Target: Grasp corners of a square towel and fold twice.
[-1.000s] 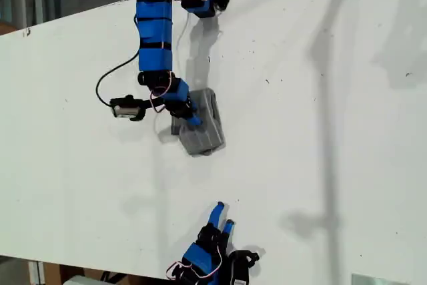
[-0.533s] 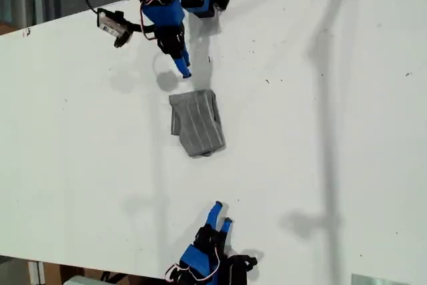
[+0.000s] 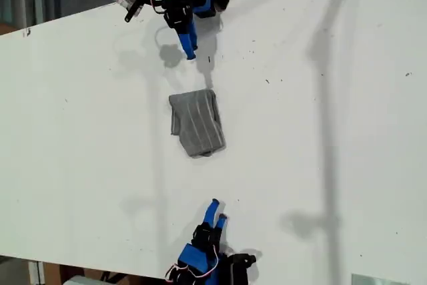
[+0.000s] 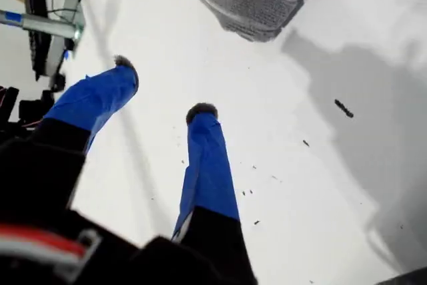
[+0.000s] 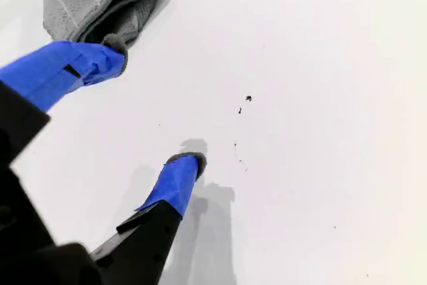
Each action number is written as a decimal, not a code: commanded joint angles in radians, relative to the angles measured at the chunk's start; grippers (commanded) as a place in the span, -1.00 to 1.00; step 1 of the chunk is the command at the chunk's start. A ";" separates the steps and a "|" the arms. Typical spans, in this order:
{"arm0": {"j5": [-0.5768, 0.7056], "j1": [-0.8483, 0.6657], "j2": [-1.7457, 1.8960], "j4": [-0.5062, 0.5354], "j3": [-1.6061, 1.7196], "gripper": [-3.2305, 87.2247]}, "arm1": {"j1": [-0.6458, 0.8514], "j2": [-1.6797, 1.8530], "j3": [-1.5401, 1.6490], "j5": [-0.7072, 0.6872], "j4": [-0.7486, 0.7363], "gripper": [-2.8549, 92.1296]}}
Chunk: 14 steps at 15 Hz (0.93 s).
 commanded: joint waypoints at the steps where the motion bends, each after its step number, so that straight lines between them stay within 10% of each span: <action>1: 0.041 -0.046 0.000 0.012 0.003 -0.28 | -0.038 0.002 0.006 0.095 0.066 -0.49; 4: 0.135 -0.095 0.011 0.002 0.008 -0.29 | -0.172 0.002 0.101 0.276 0.078 -0.57; 10: 0.089 0.071 0.011 -0.038 0.035 -0.50 | -0.359 0.002 0.150 0.206 0.084 -0.61; 14: 0.710 0.026 0.011 -0.041 0.035 -0.50 | -0.380 0.002 0.150 0.206 0.084 -0.61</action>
